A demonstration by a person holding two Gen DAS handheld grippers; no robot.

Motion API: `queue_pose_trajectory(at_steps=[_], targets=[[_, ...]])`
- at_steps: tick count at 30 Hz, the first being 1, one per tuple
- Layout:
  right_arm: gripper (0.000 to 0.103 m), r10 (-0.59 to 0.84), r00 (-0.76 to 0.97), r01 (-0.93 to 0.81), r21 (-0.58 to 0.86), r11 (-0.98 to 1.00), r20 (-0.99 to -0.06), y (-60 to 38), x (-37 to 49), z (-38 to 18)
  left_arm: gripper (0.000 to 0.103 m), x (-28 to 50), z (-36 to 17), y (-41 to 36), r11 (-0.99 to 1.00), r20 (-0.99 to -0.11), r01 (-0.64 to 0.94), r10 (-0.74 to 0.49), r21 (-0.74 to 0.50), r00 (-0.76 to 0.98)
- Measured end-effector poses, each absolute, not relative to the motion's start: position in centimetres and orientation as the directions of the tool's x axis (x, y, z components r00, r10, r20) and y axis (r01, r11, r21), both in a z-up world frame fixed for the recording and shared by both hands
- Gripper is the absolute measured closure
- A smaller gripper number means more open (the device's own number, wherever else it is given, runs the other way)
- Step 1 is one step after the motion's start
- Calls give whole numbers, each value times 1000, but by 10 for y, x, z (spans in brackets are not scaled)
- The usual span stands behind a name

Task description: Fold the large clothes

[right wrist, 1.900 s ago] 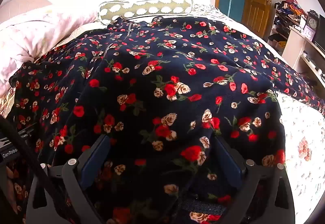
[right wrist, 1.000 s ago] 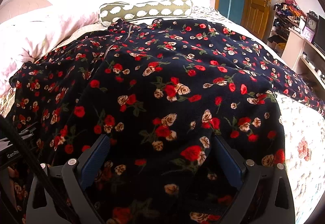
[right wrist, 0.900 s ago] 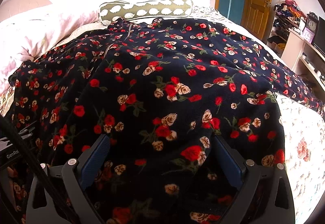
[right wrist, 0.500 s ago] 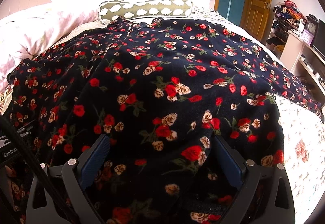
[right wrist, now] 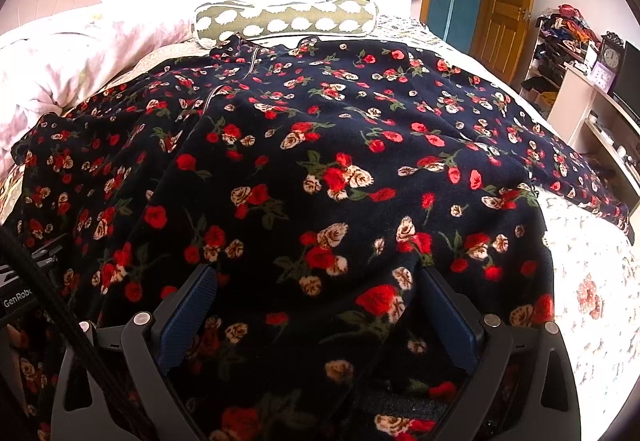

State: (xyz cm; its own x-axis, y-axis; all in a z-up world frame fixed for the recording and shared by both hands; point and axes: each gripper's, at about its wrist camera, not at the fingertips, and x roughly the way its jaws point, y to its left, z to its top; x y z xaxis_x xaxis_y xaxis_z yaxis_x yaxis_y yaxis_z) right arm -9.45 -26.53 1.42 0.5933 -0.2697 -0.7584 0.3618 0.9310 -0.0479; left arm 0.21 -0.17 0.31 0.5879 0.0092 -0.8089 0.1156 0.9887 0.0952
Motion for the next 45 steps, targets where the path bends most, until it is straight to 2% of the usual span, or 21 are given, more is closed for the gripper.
queue_pose_trajectory(at_steps=[12, 45], targets=[[1, -264, 567, 357, -56, 932, -781, -264, -96, 14, 0, 4, 3, -2, 989, -815, 117, 2, 86, 579], [1, -244, 594, 337, -39, 941, -766, -264, -101, 12, 0, 3, 0, 0, 988, -795, 113, 19, 109, 606]])
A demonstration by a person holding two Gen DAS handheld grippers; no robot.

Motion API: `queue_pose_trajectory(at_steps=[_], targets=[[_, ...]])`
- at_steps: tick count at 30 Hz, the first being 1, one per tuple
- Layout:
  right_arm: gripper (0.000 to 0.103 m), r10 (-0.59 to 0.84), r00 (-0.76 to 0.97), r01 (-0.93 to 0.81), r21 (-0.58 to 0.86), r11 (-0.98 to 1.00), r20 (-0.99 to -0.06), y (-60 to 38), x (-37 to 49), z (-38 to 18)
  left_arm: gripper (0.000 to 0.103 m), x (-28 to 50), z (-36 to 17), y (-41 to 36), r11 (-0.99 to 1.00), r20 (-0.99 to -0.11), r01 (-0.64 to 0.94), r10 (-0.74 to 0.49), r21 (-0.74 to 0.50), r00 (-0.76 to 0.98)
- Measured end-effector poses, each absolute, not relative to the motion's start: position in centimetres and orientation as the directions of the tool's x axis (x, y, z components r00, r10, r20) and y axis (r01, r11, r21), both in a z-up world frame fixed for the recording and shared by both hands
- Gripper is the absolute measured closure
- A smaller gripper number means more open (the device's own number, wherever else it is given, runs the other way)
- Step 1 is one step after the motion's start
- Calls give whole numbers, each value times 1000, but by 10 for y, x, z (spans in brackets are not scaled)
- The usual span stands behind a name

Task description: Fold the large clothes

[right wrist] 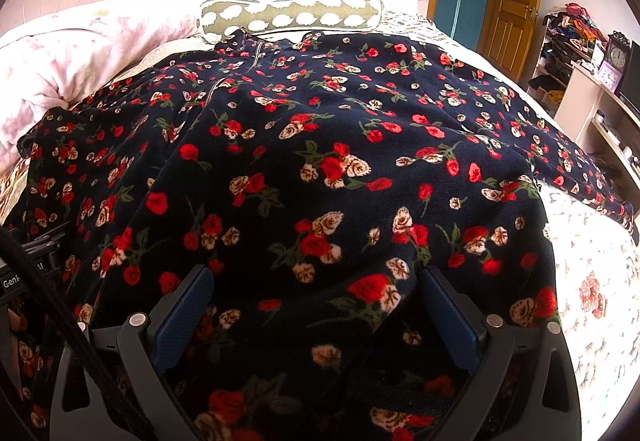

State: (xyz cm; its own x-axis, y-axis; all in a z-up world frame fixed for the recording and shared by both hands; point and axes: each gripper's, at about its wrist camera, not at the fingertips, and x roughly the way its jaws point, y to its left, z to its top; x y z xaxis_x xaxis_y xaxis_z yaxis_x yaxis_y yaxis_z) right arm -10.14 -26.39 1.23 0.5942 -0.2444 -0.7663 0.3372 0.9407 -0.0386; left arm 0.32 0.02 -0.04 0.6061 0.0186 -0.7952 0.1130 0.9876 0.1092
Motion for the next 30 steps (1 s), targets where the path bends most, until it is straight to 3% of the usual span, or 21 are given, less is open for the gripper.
queue_pose_trajectory(at_steps=[13, 16, 21, 27, 30], targets=[[1, -244, 593, 337, -38, 941, -767, -264, -101, 12, 1, 2, 8, 6, 989, -802, 121, -5, 84, 598], [1, -244, 594, 337, -39, 941, -767, -264, -102, 12, 7, -10, 29, 19, 989, -800, 145, -76, 14, 595], [1, -244, 594, 337, -39, 941, -767, -264, -101, 13, 7, -22, 79, 70, 974, -762, 169, -226, -154, 606], [1, -244, 593, 337, -39, 941, -767, -264, -101, 13, 7, 49, 108, 143, 996, -737, -16, -52, -85, 674], [1, -244, 593, 337, -38, 941, -767, -264, -101, 13, 7, 104, 99, 173, 994, -768, -54, -35, -90, 640]])
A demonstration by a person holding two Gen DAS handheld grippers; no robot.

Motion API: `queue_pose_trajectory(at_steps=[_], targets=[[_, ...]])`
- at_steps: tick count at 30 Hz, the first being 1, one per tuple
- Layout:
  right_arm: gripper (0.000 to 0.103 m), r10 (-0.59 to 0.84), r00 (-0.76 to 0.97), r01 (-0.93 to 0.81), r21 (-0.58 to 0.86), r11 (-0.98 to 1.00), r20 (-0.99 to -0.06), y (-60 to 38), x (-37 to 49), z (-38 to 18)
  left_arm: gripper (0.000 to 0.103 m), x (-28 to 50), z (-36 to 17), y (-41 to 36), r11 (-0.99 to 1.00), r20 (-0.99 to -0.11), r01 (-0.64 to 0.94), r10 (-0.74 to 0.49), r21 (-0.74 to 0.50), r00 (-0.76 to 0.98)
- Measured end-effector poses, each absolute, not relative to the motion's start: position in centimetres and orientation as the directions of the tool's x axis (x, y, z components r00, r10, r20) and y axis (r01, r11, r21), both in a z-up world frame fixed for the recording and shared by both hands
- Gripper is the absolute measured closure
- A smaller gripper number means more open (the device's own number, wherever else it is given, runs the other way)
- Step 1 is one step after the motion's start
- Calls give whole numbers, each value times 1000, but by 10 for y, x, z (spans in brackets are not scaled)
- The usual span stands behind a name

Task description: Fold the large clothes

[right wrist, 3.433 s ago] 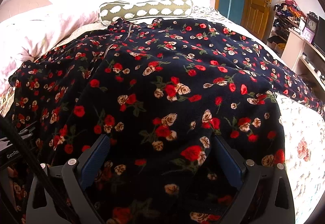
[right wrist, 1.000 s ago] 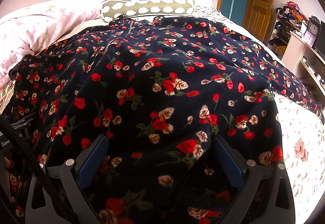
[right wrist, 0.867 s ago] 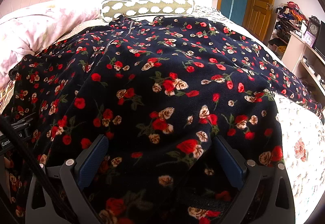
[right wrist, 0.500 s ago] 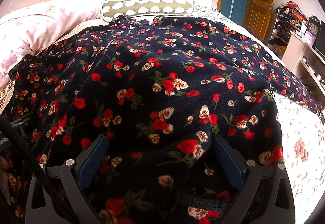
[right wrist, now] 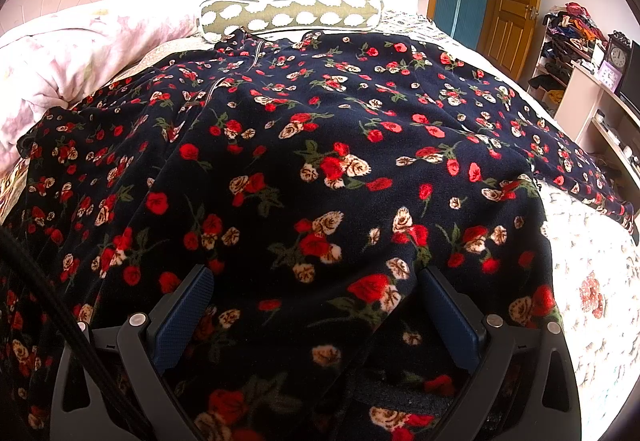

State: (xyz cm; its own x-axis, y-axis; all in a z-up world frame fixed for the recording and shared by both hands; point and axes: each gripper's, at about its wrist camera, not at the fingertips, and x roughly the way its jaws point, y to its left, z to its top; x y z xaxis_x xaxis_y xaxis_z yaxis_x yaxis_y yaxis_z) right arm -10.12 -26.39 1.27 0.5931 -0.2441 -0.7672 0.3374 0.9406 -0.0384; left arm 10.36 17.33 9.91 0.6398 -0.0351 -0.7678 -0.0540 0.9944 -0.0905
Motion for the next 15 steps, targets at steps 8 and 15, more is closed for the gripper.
queue_pose_trajectory(at_steps=[8, 15], targets=[[1, -244, 593, 337, -38, 941, -767, -265, -100, 13, 7, 216, 26, 213, 967, -862, -192, -52, -170, 504], [1, -244, 594, 337, -39, 941, -766, -264, -101, 14, 88, 248, 12, 212, 970, -875, -190, -43, -152, 482]])
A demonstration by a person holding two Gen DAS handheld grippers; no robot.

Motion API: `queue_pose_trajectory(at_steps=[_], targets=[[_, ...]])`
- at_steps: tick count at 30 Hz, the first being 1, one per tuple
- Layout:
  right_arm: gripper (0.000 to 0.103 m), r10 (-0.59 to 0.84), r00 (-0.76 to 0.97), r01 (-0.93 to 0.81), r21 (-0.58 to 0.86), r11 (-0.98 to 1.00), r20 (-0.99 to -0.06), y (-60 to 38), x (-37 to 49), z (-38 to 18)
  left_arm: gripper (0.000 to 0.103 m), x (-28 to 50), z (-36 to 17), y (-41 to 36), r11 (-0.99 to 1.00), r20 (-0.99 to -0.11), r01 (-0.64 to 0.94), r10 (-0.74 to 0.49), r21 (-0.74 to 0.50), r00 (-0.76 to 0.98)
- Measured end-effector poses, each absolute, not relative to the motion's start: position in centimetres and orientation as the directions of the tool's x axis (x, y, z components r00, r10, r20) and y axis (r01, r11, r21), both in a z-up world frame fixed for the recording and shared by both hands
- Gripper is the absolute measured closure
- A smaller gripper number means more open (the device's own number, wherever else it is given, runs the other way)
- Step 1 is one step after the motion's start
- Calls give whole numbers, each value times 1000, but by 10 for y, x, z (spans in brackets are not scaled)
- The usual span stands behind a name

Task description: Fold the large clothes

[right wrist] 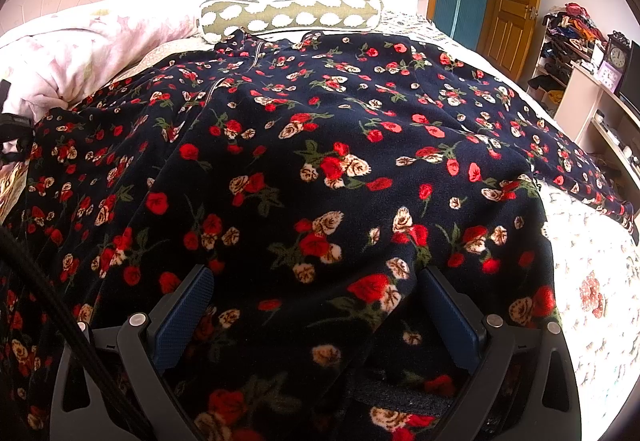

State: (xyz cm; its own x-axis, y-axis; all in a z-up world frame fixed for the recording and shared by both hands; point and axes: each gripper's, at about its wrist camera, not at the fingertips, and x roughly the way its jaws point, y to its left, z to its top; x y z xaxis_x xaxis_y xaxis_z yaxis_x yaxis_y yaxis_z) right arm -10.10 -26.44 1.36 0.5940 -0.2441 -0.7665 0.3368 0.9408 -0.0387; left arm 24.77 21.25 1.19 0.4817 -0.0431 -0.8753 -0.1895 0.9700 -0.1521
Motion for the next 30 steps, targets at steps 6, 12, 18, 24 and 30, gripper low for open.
queue_pose_trajectory(at_steps=[6, 12, 18, 24, 30], targets=[[1, -242, 595, 336, -36, 941, -767, -265, -100, 14, 92, 225, 62, 263, 937, -810, -215, -105, -275, 576], [1, -240, 595, 336, -34, 941, -767, -264, -100, 14, 98, 178, 125, 311, 938, -741, -216, -60, -270, 669], [0, -239, 594, 336, -33, 941, -768, -265, -99, 14, 98, 149, 125, 358, 919, -778, -336, 55, -205, 626], [0, -240, 594, 336, -33, 941, -768, -265, -99, 14, 97, 117, 79, 402, 795, -790, -430, -97, -427, 606], [0, -239, 594, 337, -33, 941, -768, -265, -100, 14, 60, 67, 33, 420, 712, -778, -491, -124, -502, 616]])
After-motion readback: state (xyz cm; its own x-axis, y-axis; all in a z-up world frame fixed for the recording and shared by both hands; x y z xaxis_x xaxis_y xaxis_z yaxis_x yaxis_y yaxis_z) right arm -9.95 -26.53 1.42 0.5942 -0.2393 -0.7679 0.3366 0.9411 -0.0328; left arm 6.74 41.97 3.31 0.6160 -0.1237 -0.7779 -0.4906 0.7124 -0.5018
